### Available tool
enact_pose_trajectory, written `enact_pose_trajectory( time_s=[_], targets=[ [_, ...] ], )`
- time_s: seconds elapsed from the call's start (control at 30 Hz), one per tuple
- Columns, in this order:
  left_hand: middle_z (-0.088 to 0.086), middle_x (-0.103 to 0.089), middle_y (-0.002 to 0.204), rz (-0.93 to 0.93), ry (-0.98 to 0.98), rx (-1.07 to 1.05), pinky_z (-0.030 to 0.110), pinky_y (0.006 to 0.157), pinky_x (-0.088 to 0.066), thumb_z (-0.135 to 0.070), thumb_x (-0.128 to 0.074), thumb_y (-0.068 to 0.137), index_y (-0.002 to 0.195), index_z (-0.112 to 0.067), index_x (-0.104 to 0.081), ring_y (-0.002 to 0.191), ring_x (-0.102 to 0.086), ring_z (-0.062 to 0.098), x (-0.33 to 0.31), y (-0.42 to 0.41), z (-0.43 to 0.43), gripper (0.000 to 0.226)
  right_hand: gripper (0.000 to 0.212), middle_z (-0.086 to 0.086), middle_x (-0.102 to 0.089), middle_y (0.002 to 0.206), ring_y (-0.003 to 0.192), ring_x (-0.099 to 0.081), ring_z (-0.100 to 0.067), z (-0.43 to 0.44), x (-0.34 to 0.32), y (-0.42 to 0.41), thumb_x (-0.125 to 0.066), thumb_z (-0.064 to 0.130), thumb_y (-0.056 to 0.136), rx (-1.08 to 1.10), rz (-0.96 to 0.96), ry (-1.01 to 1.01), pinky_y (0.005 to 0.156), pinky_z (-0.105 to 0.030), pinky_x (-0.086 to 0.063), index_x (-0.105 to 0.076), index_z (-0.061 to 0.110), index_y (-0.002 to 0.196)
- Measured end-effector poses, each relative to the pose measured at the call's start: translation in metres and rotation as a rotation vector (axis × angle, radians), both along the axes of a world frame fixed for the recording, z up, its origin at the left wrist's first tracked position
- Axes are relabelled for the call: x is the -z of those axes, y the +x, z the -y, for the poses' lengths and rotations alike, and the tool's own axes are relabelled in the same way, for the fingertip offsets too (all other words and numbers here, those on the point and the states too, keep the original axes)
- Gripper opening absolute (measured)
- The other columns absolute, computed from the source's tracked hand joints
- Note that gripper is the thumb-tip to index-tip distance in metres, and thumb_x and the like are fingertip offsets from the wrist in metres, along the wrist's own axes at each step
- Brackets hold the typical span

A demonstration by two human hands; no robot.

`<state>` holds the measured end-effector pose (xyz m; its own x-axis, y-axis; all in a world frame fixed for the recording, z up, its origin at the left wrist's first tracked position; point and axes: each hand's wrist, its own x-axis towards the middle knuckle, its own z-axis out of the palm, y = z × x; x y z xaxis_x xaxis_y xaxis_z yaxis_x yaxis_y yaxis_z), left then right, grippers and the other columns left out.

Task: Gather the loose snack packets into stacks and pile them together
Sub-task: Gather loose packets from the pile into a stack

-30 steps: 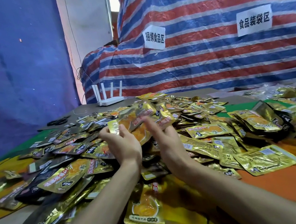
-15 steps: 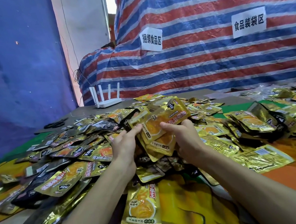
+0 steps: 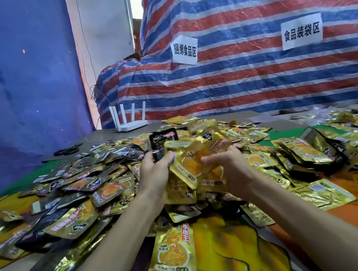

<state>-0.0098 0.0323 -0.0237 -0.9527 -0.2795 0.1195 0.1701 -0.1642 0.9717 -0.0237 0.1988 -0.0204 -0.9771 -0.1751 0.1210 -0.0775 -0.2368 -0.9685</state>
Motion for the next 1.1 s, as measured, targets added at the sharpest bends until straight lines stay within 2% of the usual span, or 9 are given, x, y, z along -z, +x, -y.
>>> enact_pose_trajectory(
  time_s=[0.1, 0.27, 0.43, 0.6, 0.67, 0.73, 0.8, 0.97, 1.1],
  targets=[
    [0.017, -0.058, 0.137, 0.017, 0.050, 0.020, 0.050, 0.096, -0.053, -0.018, -0.076, 0.088, 0.157, -0.012, -0.023, 0.115, -0.065, 0.032, 0.004, -0.004, -0.004, 0.087, 0.026, -0.018, -0.069, 0.093, 0.078, -0.070, -0.031, 0.004, 0.005, 0.003, -0.057, -0.012, 0.086, -0.070, -0.027, 0.046, 0.063, -0.044, -0.060, -0.062, -0.001, 0.109],
    [0.010, -0.078, 0.093, 0.017, 0.323, 0.044, 0.046, 0.072, -0.061, -0.009, -0.083, 0.073, 0.140, -0.013, -0.045, 0.081, -0.076, 0.028, 0.002, -0.003, 0.005, 0.077, 0.026, -0.020, -0.074, 0.095, 0.083, -0.072, -0.035, 0.009, 0.007, 0.001, -0.061, -0.015, 0.085, -0.087, -0.081, 0.063, 0.076, -0.052, -0.061, -0.066, -0.003, 0.107],
    [0.021, -0.068, 0.121, -0.005, 0.518, -0.037, 0.059, 0.092, -0.055, -0.017, -0.070, 0.092, 0.129, -0.007, -0.058, 0.107, -0.068, 0.038, -0.001, -0.012, 0.015, 0.041, 0.022, -0.009, -0.074, 0.077, 0.074, -0.073, -0.028, 0.006, 0.004, -0.003, -0.064, -0.016, 0.080, 0.103, -0.079, 0.002, 0.066, -0.053, -0.061, -0.066, 0.001, 0.095],
    [0.009, -0.058, 0.122, 0.049, -0.306, -0.411, 0.053, 0.102, -0.047, -0.021, -0.065, 0.095, 0.144, -0.012, -0.037, 0.107, -0.060, 0.027, 0.003, -0.009, 0.020, 0.057, 0.026, -0.014, -0.067, 0.080, 0.075, -0.068, -0.034, -0.011, -0.001, -0.008, -0.066, -0.011, 0.072, 0.215, -0.145, -0.095, 0.068, -0.052, -0.059, -0.061, -0.001, 0.095],
    [0.010, -0.043, 0.149, -0.069, -0.555, -0.369, 0.049, 0.114, -0.035, -0.036, -0.053, 0.097, 0.151, -0.012, -0.030, 0.135, -0.041, 0.028, 0.003, -0.001, 0.010, 0.064, 0.033, -0.013, -0.068, 0.082, 0.077, -0.070, -0.034, -0.014, -0.002, -0.009, -0.068, -0.005, 0.064, 0.172, -0.190, -0.116, 0.066, -0.047, -0.059, -0.060, 0.001, 0.096],
    [0.005, -0.033, 0.160, -0.219, -0.483, -0.193, 0.049, 0.122, -0.021, -0.056, -0.040, 0.089, 0.153, -0.014, -0.033, 0.147, -0.028, 0.021, -0.004, 0.011, -0.002, 0.077, 0.042, -0.012, -0.072, 0.085, 0.083, -0.072, -0.034, -0.009, -0.001, -0.006, -0.068, -0.003, 0.060, 0.148, -0.236, -0.083, 0.066, -0.045, -0.059, -0.059, 0.002, 0.101],
    [0.012, -0.049, 0.149, -0.218, -0.353, 0.095, 0.053, 0.115, -0.034, -0.066, -0.041, 0.081, 0.143, -0.016, -0.048, 0.137, -0.046, 0.025, -0.009, 0.019, -0.012, 0.080, 0.055, -0.012, -0.072, 0.088, 0.081, -0.072, -0.030, -0.001, 0.002, -0.004, -0.066, -0.001, 0.055, 0.139, -0.292, -0.033, 0.063, -0.040, -0.058, -0.057, 0.000, 0.109],
    [0.011, -0.065, 0.109, -0.214, -0.386, 0.246, 0.034, 0.076, -0.061, -0.015, -0.056, 0.086, 0.120, -0.027, -0.045, 0.100, -0.066, 0.023, 0.005, 0.022, -0.025, 0.038, 0.020, 0.011, -0.056, 0.058, 0.055, -0.051, -0.009, 0.017, 0.011, 0.004, -0.051, 0.006, 0.054, 0.167, -0.492, 0.055, 0.050, -0.022, -0.042, -0.054, 0.012, 0.073],
    [0.004, -0.063, 0.106, -0.283, -0.327, 0.262, 0.020, 0.074, -0.055, 0.020, -0.045, 0.089, 0.125, -0.026, -0.035, 0.091, -0.066, 0.003, 0.012, 0.022, -0.032, 0.059, 0.031, 0.004, -0.066, 0.078, 0.074, -0.061, -0.017, 0.028, 0.015, 0.012, -0.050, 0.013, 0.064, 0.217, -0.604, 0.094, 0.068, -0.035, -0.054, -0.060, 0.019, 0.093]
  ],
)
